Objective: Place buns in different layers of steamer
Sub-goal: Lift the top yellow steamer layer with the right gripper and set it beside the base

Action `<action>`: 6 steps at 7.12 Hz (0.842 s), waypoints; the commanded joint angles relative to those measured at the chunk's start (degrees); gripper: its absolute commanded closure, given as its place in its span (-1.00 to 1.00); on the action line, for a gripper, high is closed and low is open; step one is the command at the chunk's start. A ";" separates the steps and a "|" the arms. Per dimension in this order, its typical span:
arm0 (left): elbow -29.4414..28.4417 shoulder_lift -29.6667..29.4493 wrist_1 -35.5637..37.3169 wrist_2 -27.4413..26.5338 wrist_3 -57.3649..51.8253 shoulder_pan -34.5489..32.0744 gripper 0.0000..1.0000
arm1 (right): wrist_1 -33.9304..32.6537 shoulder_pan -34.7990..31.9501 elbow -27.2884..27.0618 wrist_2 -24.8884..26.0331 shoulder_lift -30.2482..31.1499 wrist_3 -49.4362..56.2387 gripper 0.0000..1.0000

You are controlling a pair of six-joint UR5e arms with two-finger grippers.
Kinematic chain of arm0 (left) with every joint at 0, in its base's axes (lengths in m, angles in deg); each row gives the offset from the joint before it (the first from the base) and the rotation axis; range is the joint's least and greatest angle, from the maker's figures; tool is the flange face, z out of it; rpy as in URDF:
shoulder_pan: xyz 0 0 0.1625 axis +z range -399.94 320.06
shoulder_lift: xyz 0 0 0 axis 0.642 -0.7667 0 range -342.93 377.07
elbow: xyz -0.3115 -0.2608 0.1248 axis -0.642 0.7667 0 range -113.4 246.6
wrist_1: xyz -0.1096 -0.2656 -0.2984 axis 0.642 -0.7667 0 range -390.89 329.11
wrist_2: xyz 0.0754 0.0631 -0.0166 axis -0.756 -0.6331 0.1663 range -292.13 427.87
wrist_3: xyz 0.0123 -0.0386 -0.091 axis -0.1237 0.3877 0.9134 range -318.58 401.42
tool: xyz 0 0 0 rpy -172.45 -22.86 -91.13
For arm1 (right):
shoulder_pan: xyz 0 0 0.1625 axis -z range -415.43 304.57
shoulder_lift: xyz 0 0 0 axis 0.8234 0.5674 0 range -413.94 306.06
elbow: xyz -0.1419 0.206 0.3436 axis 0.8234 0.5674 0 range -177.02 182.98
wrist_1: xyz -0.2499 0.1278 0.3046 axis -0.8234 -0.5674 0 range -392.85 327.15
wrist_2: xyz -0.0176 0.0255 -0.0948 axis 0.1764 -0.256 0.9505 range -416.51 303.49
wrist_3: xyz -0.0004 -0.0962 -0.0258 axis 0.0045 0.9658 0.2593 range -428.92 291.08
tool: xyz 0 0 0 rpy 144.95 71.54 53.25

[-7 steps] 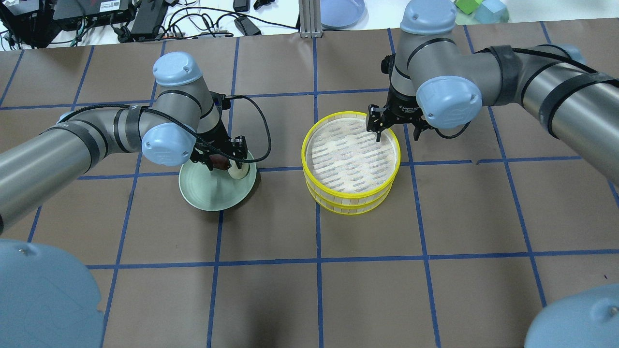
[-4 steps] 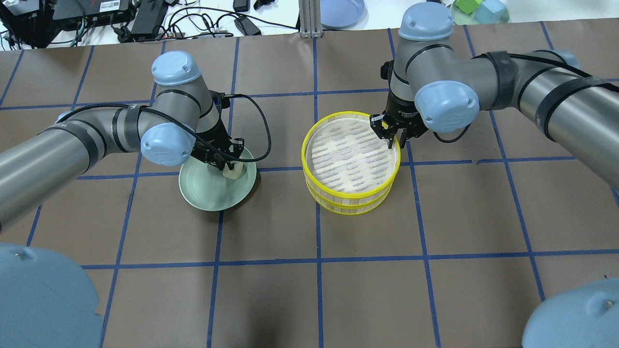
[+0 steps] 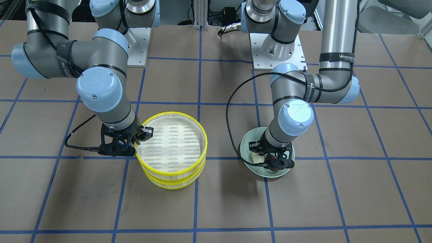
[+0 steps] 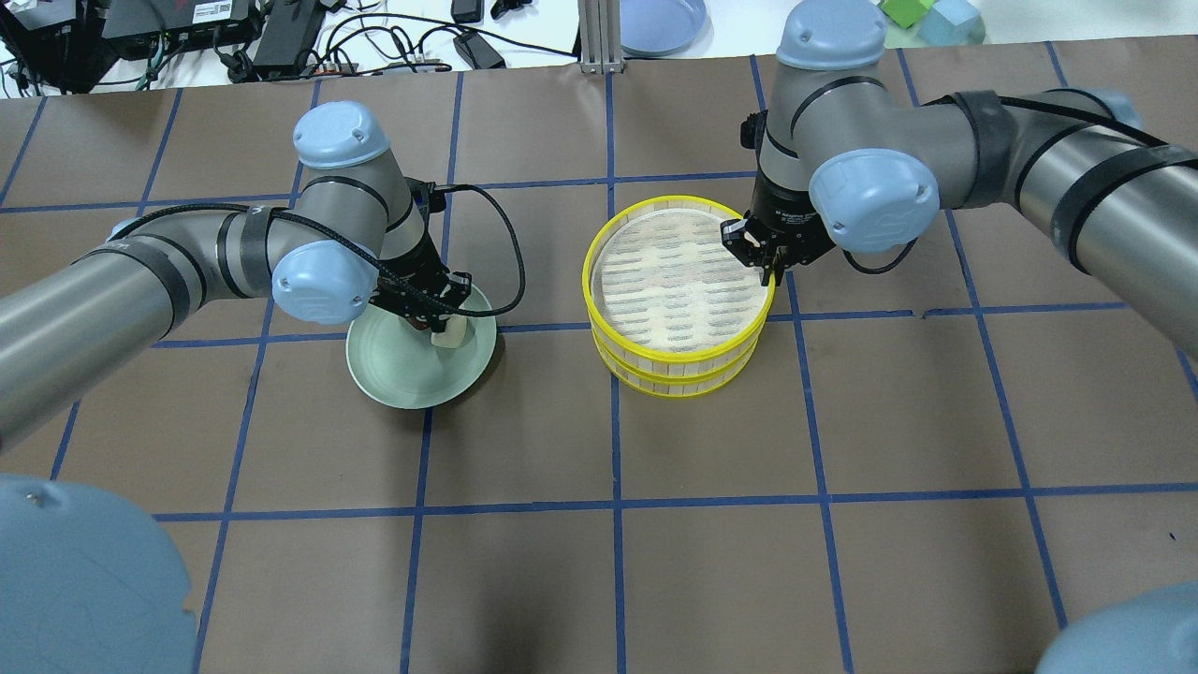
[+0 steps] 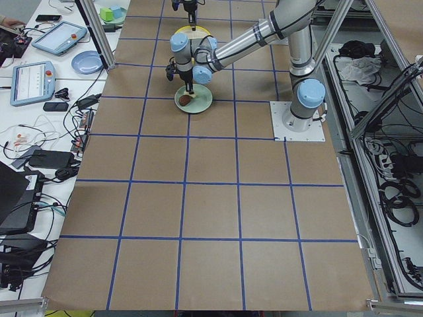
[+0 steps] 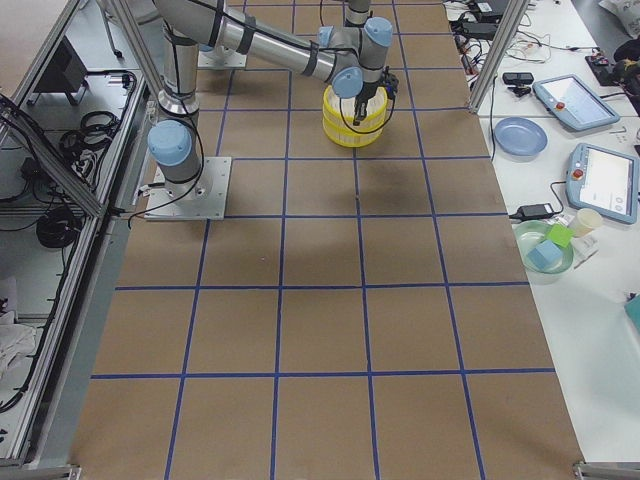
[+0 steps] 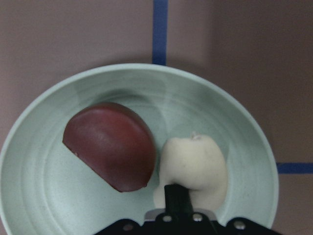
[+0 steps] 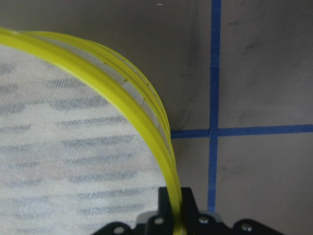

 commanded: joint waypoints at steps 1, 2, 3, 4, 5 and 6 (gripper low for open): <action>-0.24 0.11 0.19 0.01 0.02 0.00 1.00 | 9.24 0.84 1.24 -0.67 8.03 0.40 1.00; -0.33 0.20 0.01 0.19 0.11 0.09 1.00 | 14.60 1.46 2.47 -0.76 11.29 0.75 1.00; -0.33 0.20 -0.25 0.19 0.19 0.09 0.85 | 19.00 3.56 3.96 -0.50 13.76 2.14 1.00; -0.07 0.20 -0.34 0.19 0.19 0.09 0.17 | 19.66 7.58 4.41 -1.02 16.31 5.12 1.00; -0.06 0.20 -0.43 0.19 0.19 0.09 0.08 | 19.92 11.62 4.41 -1.03 17.47 8.71 1.00; -0.06 0.20 -0.43 0.28 0.37 0.00 -0.12 | 19.75 15.58 4.41 -0.94 18.52 15.27 1.00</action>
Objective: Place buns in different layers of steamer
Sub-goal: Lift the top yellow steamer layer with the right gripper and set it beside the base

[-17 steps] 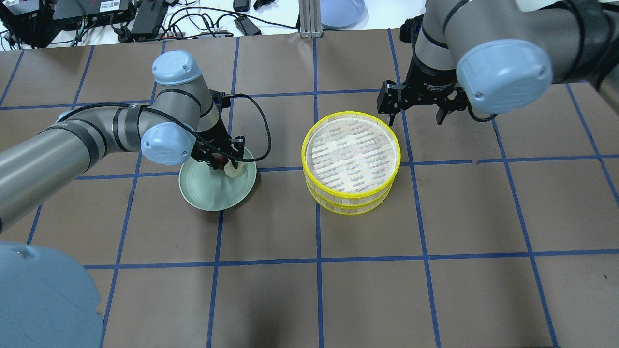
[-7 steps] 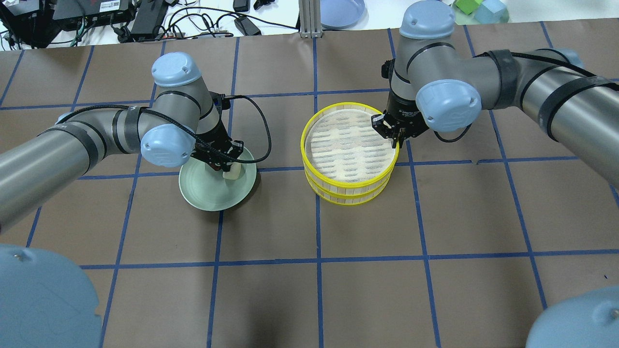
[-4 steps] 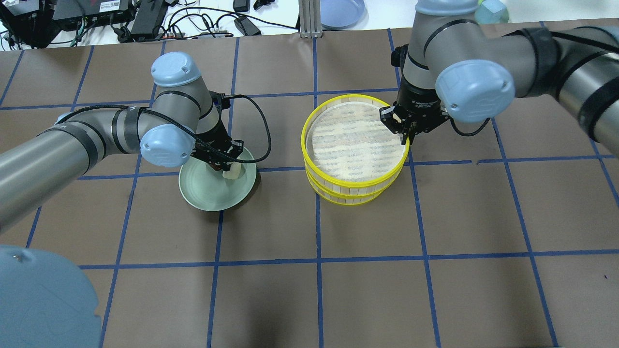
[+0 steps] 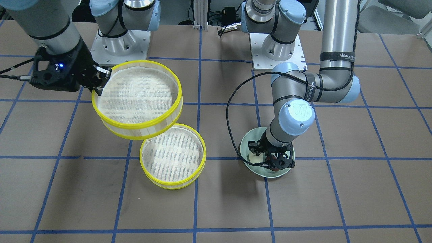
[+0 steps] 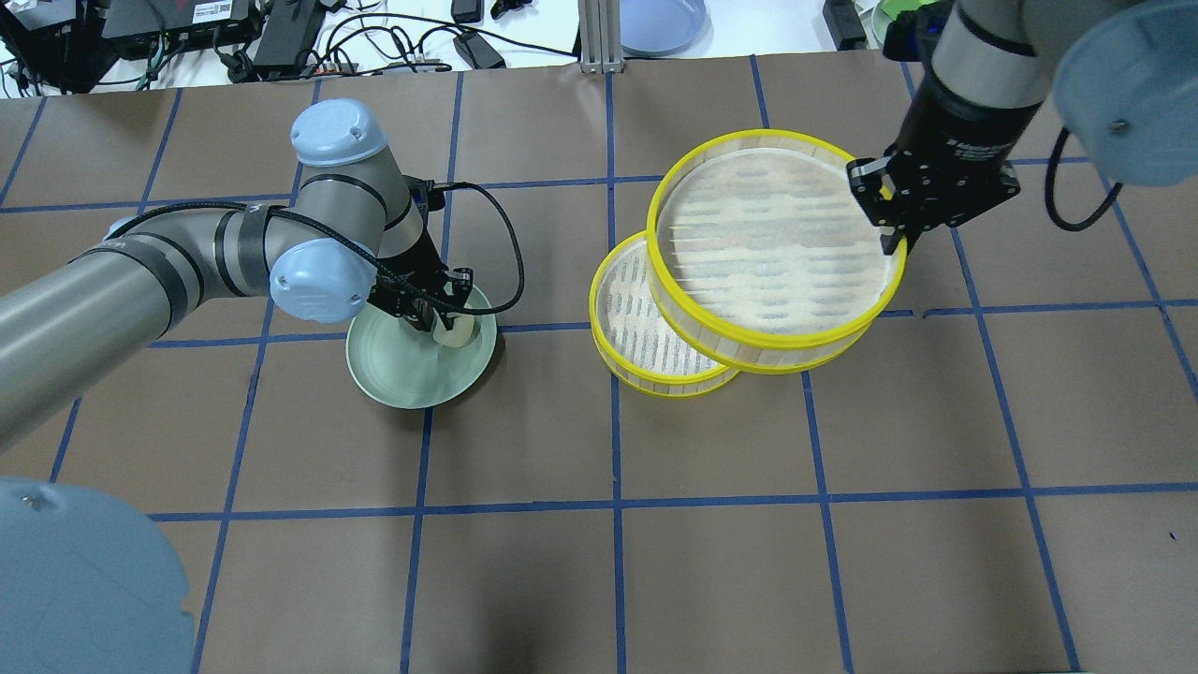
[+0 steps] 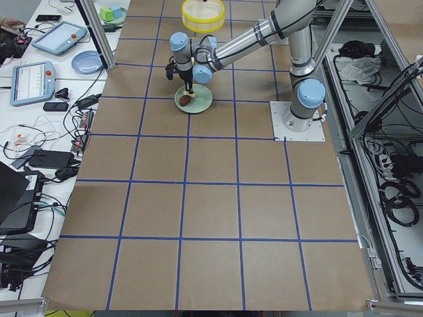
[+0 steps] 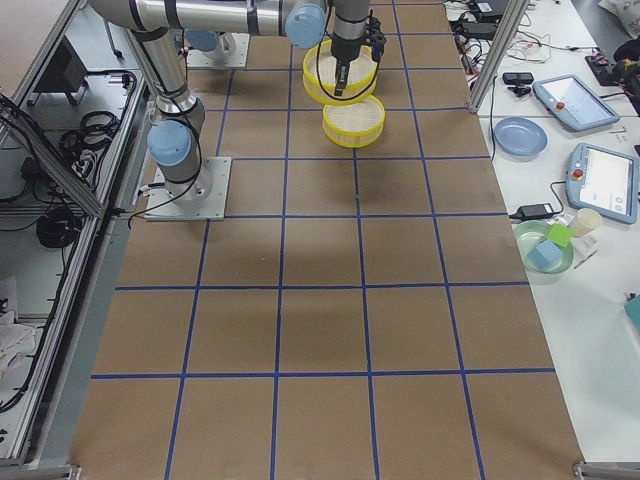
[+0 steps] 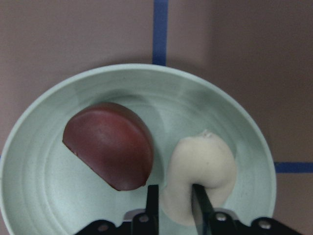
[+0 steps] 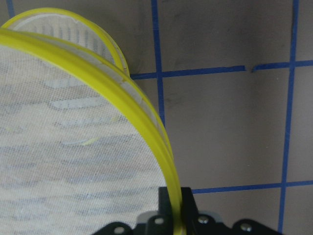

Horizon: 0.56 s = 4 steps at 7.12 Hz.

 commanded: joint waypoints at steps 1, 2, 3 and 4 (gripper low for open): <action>0.04 -0.08 -0.14 0.07 1.18 -0.08 -0.31 | 1.07 8.96 0.12 0.44 1.81 12.38 1.00; 0.04 -0.08 -0.14 0.15 1.28 -0.08 -0.32 | 2.47 11.17 0.12 0.70 1.89 14.96 1.00; 0.21 -0.34 -0.23 0.15 1.71 -0.08 -0.32 | 2.66 12.41 0.03 0.71 1.90 16.47 1.00; 0.21 -0.43 -0.23 1.98 3.89 -0.25 -0.32 | 3.35 12.51 0.03 0.53 1.90 16.48 1.00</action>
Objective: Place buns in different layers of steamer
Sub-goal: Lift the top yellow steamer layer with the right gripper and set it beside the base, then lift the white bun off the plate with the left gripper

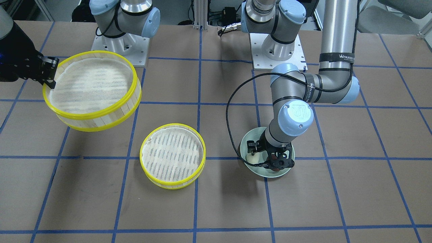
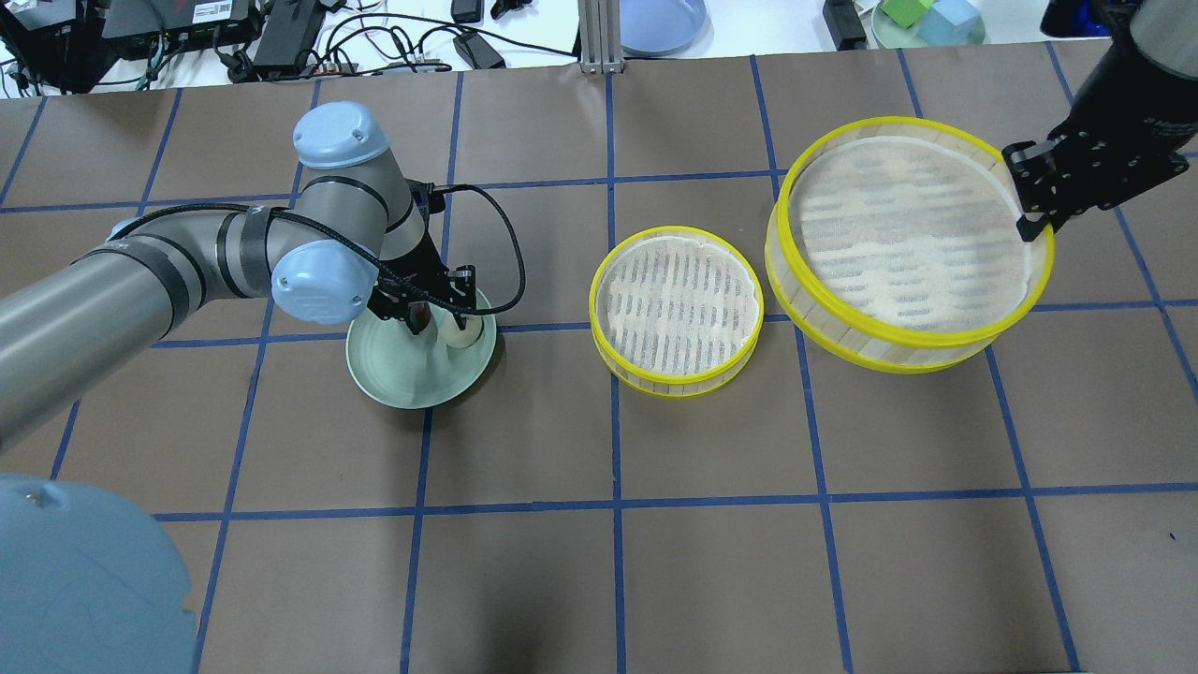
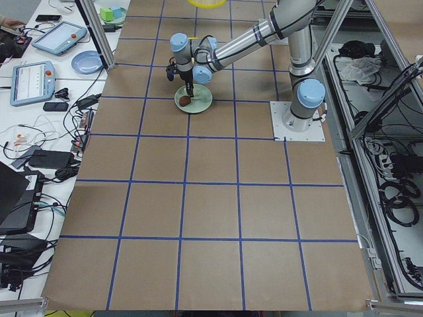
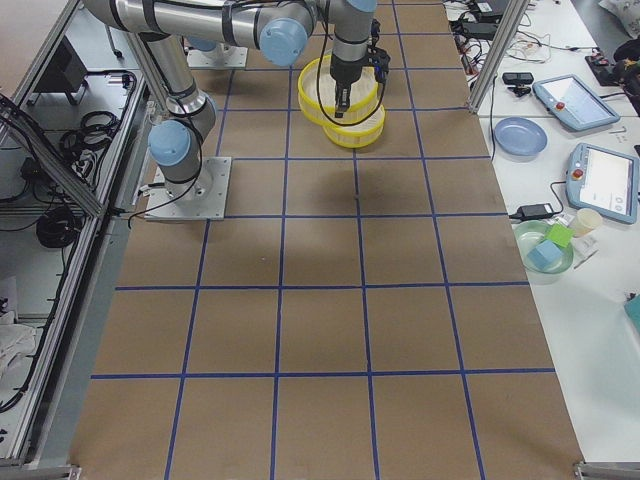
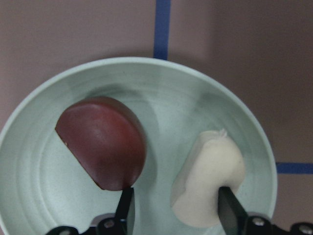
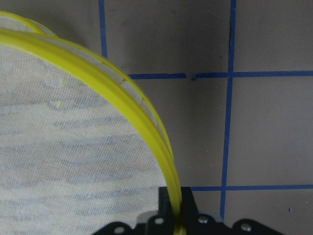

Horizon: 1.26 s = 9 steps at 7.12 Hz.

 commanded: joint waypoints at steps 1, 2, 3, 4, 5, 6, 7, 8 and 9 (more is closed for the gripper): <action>-0.03 -0.25 -0.04 2.49 2.66 -0.20 -0.32 | 0.89 0.97 -0.04 0.09 0.04 1.13 1.00; -0.46 -0.16 0.05 2.67 2.85 -0.20 -0.32 | 0.89 0.97 -0.04 0.35 0.04 1.04 1.00; -0.12 -0.33 -0.04 2.67 3.46 -0.20 -0.32 | 0.89 0.97 -0.04 1.22 0.13 1.04 1.00; -0.03 -0.51 -0.04 2.67 3.46 -0.20 -0.28 | 1.06 0.97 -0.04 1.23 0.13 1.12 1.00; -0.03 -0.68 -0.04 2.85 3.46 -0.20 0.01 | 1.24 0.97 -0.13 1.23 0.13 1.13 1.00; -0.03 -0.60 0.05 2.76 3.20 -0.20 0.79 | 1.33 0.97 -0.13 1.23 0.22 0.95 1.00; -0.03 -0.60 0.05 2.76 3.29 -0.20 1.00 | 1.33 0.97 -0.13 1.32 0.48 0.95 1.00; -0.11 -0.60 0.22 2.67 3.20 -0.20 1.00 | 1.33 0.97 -0.13 1.23 0.48 1.04 1.00; -0.11 -0.42 0.23 2.67 2.94 -0.20 1.00 | 1.94 0.97 -0.13 1.23 0.48 1.12 1.00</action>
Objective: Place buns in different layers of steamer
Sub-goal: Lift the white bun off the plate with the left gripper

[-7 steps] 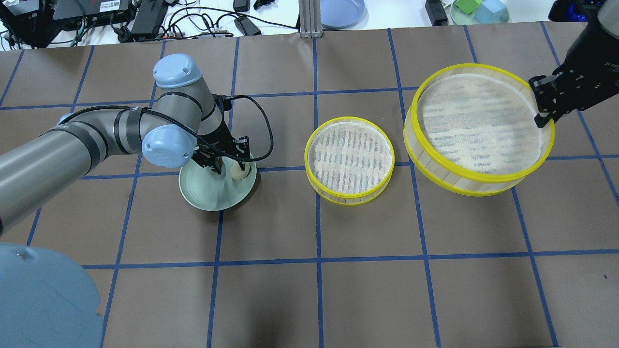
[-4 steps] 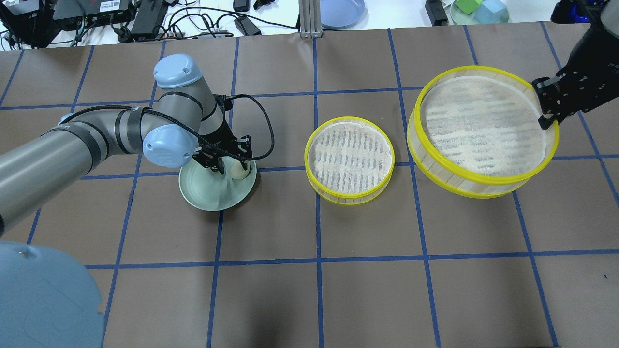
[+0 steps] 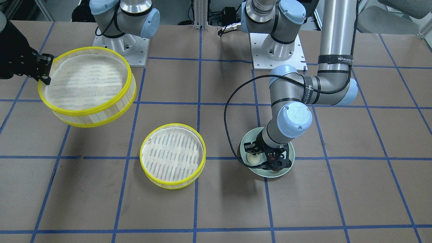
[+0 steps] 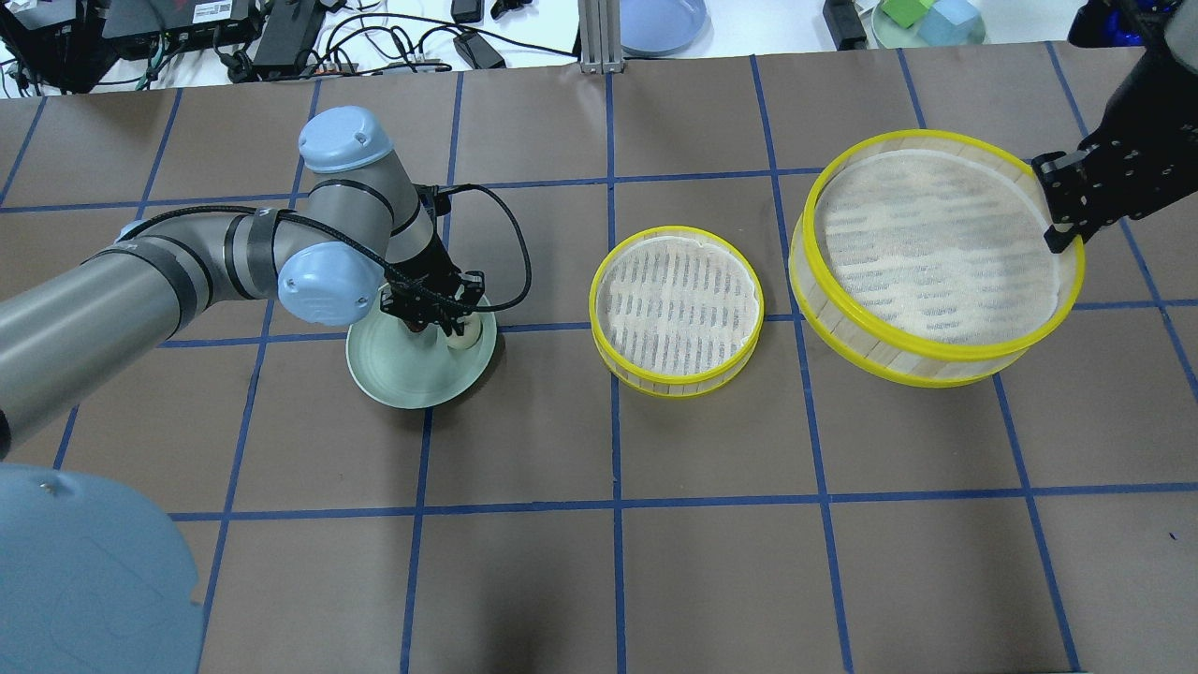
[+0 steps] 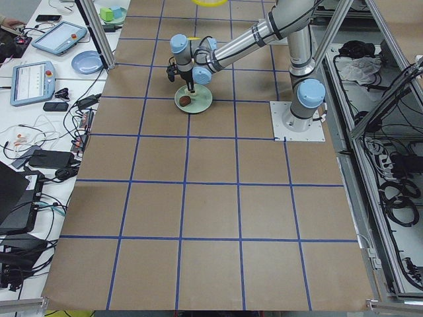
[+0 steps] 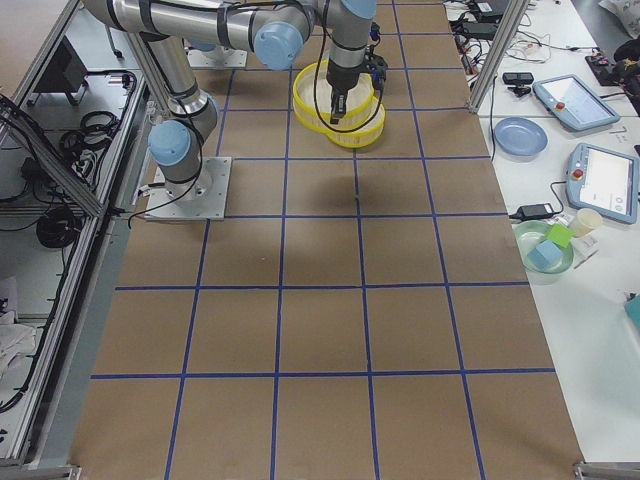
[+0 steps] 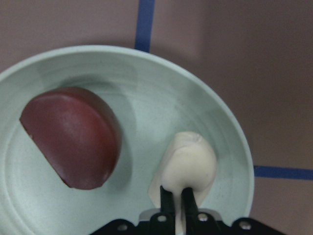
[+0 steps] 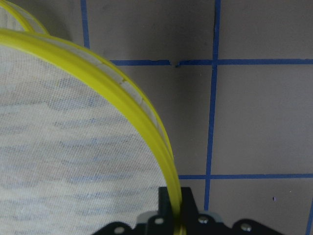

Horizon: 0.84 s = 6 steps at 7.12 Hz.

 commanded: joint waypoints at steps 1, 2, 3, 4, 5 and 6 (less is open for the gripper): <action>-0.04 0.14 0.24 -0.03 -0.58 -0.09 1.00 | 0.57 0.00 0.00 -0.02 0.04 0.09 1.00; -0.83 0.49 0.33 -0.03 -1.02 0.00 1.00 | 0.66 0.00 -0.09 -0.02 0.04 0.09 1.00; -2.49 1.36 1.12 -0.21 -2.16 0.09 1.00 | 0.66 0.00 -0.09 -0.02 0.13 0.09 1.00; -5.98 1.98 -0.01 -0.12 -2.60 -0.09 1.00 | 0.66 0.00 -0.09 -0.02 0.13 0.09 1.00; -8.89 3.03 -1.85 0.05 -2.35 -0.78 1.00 | 0.66 0.00 -0.09 -0.02 0.13 0.09 1.00; -11.70 3.91 -3.08 1.36 -0.08 -2.62 1.00 | 0.66 0.00 -0.09 -0.02 0.13 0.09 1.00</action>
